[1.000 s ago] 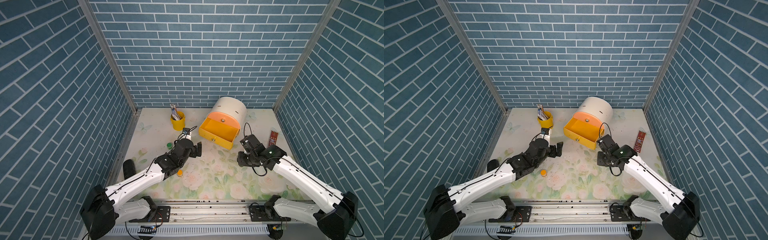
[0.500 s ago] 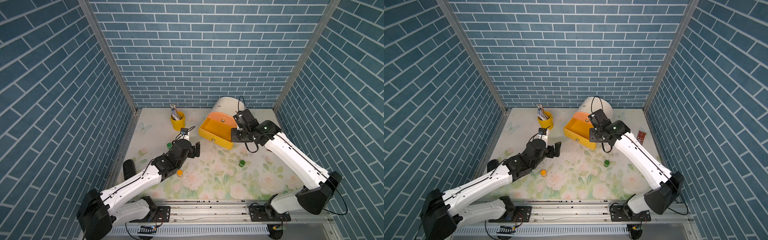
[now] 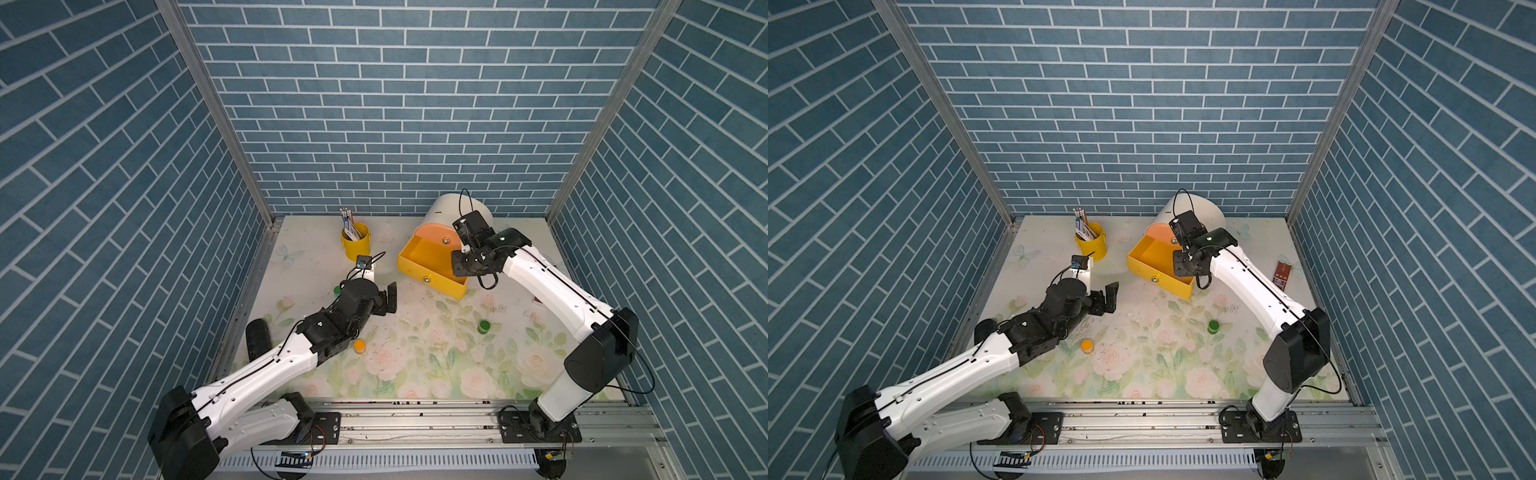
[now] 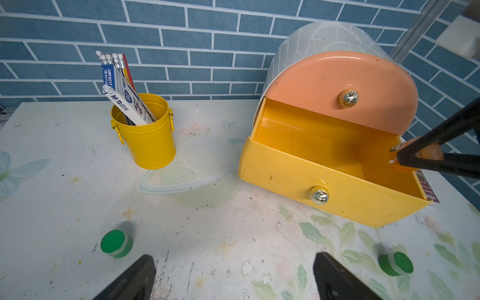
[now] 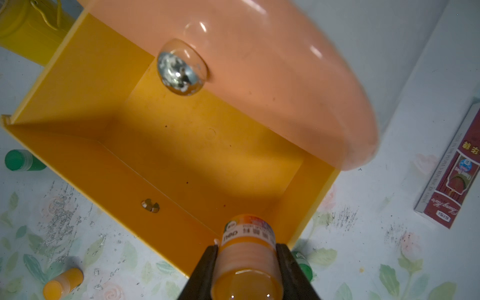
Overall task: Put the paint cans in the drawer according to color
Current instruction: Place the paint can in the drawer.
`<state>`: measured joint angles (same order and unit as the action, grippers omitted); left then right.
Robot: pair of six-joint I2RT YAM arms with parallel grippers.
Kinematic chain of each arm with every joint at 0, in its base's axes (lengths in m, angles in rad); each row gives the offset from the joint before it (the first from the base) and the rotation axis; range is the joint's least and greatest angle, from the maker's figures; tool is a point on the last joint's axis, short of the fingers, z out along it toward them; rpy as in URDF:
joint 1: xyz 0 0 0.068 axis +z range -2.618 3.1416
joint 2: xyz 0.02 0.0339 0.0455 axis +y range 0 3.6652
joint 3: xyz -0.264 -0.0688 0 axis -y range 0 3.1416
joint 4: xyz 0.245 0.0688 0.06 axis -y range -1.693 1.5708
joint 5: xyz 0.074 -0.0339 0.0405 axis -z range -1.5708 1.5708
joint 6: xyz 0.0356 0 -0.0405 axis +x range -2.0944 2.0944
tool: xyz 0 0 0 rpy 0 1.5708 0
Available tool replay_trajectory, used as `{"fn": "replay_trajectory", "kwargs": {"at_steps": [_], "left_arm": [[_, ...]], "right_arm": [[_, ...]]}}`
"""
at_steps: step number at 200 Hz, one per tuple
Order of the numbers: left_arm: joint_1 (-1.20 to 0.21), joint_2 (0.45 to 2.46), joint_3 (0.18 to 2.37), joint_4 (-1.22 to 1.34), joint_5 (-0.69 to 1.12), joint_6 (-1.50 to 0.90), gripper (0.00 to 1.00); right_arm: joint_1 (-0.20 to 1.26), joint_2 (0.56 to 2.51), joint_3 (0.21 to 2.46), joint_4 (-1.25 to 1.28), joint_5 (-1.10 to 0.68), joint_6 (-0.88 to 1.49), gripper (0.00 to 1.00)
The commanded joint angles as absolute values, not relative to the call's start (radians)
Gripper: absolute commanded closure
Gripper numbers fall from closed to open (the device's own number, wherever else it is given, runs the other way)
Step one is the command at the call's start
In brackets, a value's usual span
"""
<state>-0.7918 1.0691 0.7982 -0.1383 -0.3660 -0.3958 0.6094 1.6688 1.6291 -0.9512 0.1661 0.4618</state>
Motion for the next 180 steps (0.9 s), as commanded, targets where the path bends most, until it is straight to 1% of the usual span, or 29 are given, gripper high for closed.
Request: {"fn": "replay_trajectory", "kwargs": {"at_steps": [1, 107, 180], "left_arm": [[-0.787, 1.042, 0.807, -0.141, -0.364, -0.387, 0.0], [-0.787, 1.003, 0.804, -0.154, -0.358, -0.373, 0.0], [-0.787, 0.978, 0.835, -0.148, -0.265, -0.342, 0.0]], "right_arm": [[0.596, 1.689, 1.66, -0.916, 0.139, 0.423, 0.68], [0.578, 1.763, 1.657, -0.868, 0.092, 0.41, 0.68], [0.572, 1.79, 1.652, -0.858, 0.077, 0.41, 0.65]]}}
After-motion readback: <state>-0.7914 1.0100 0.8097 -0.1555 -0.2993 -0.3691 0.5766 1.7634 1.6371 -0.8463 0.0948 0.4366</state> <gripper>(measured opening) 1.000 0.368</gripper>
